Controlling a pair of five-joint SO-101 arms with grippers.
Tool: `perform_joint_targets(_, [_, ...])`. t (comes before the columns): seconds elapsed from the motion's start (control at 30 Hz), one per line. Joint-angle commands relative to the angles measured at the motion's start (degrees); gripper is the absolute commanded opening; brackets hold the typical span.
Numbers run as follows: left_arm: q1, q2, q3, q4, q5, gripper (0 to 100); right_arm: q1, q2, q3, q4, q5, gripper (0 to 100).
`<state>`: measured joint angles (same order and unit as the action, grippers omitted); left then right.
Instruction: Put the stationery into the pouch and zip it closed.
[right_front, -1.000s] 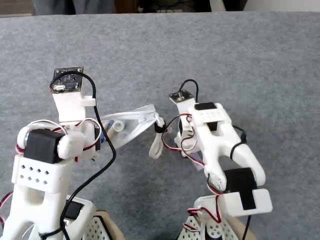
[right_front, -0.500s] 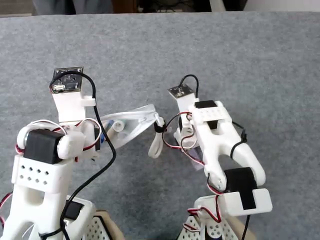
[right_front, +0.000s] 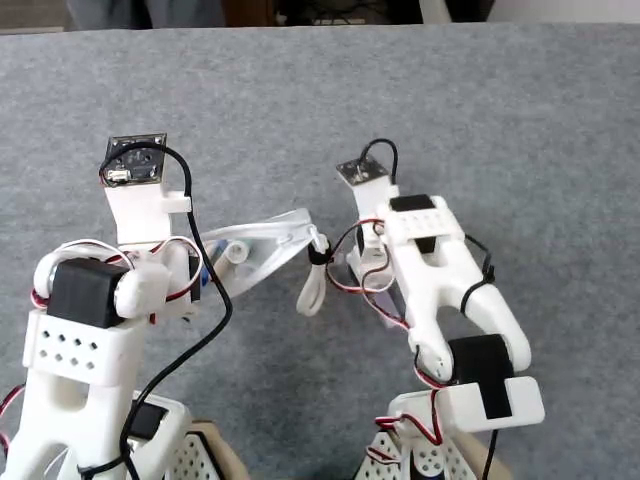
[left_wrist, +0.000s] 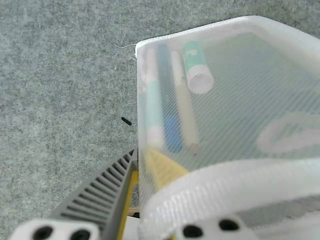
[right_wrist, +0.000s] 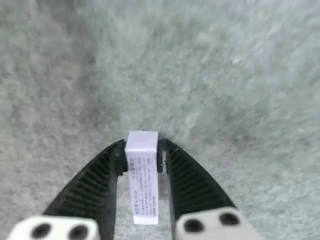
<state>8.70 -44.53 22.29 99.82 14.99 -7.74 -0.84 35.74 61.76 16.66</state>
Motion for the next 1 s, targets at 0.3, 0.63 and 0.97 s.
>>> perform_joint_targets(0.3, [0.8, 0.6, 0.0, 0.8, -0.2, 3, 1.8, -0.6, -22.5, 4.0, -0.6, 1.2])
perform_joint_targets(0.63, [0.8, 0.6, 0.0, 0.8, -0.2, 3, 5.1, -0.6, -44.0, 5.3, -7.6, 1.2])
perform_joint_targets(0.97, [0.8, 0.6, 0.0, 0.8, -0.2, 3, 1.7, -0.6, -54.2, 5.3, -7.6, 1.2])
